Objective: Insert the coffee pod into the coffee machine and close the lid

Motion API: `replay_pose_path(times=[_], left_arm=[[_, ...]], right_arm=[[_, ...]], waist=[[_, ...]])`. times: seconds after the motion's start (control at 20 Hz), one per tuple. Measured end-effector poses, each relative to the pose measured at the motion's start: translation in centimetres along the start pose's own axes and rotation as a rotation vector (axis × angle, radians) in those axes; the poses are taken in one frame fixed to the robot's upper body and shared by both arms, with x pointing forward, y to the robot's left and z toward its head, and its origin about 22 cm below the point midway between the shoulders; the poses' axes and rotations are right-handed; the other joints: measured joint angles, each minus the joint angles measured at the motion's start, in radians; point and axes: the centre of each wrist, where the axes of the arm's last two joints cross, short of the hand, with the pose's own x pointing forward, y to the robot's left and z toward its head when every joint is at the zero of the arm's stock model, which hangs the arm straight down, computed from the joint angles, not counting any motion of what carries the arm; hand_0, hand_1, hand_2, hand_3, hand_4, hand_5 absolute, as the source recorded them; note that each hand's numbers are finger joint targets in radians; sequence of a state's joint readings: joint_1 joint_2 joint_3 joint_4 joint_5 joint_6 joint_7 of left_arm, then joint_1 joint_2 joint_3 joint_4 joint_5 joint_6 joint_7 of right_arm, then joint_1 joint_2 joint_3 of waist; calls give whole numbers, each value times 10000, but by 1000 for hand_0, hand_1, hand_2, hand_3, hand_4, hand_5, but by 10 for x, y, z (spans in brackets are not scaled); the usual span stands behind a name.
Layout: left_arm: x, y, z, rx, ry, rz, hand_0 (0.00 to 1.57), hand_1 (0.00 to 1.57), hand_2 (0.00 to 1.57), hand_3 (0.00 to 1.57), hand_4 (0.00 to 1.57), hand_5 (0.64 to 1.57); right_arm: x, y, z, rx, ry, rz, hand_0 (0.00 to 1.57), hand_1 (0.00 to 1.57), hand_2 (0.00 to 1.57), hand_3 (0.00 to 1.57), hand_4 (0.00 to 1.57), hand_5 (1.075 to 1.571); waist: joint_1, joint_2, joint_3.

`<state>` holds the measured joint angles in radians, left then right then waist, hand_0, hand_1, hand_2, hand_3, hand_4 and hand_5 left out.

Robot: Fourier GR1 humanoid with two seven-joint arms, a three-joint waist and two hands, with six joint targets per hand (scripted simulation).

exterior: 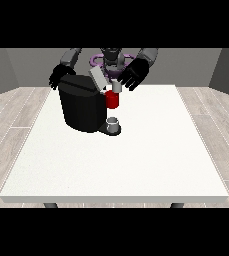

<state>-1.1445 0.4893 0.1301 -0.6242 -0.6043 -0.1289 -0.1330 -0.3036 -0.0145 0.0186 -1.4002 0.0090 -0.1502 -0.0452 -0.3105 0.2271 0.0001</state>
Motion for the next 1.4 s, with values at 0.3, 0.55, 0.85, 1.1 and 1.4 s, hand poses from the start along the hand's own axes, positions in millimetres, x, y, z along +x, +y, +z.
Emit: replay_pose_path(times=[0.3, 0.55, 0.85, 1.1, 1.4], left_arm=[[13, -9, -6, -282, -65, -59, 1268, 1268, 1300, 1217, 512, 1571], [11, -15, -5, -334, -184, -125, 1183, 1183, 1251, 1180, 499, 1571], [14, -18, -7, -319, -302, -138, 1190, 1190, 1269, 1201, 515, 1571], [17, -20, -8, -348, -377, -164, 1184, 1184, 1248, 1186, 488, 1571], [19, -19, -9, -385, -293, -224, 1230, 1230, 1274, 1180, 481, 1571]], right_arm=[[4, -10, -7, -378, -74, -47, 0, 0, 0, 0, 481, 1571], [6, -20, -7, -523, -17, -71, 0, 0, 0, 0, 530, 1571], [10, -14, -8, -617, -61, -165, 0, 0, 0, 0, 499, 1571], [5, -18, -7, -711, -169, -251, 0, 0, 0, 0, 513, 1571], [3, -20, -6, -697, -260, -300, 0, 0, 0, 0, 457, 1571]], waist=[[116, 86, 2], [105, 171, 1], [108, 262, 0], [199, 338, 6], [178, 419, 13]])
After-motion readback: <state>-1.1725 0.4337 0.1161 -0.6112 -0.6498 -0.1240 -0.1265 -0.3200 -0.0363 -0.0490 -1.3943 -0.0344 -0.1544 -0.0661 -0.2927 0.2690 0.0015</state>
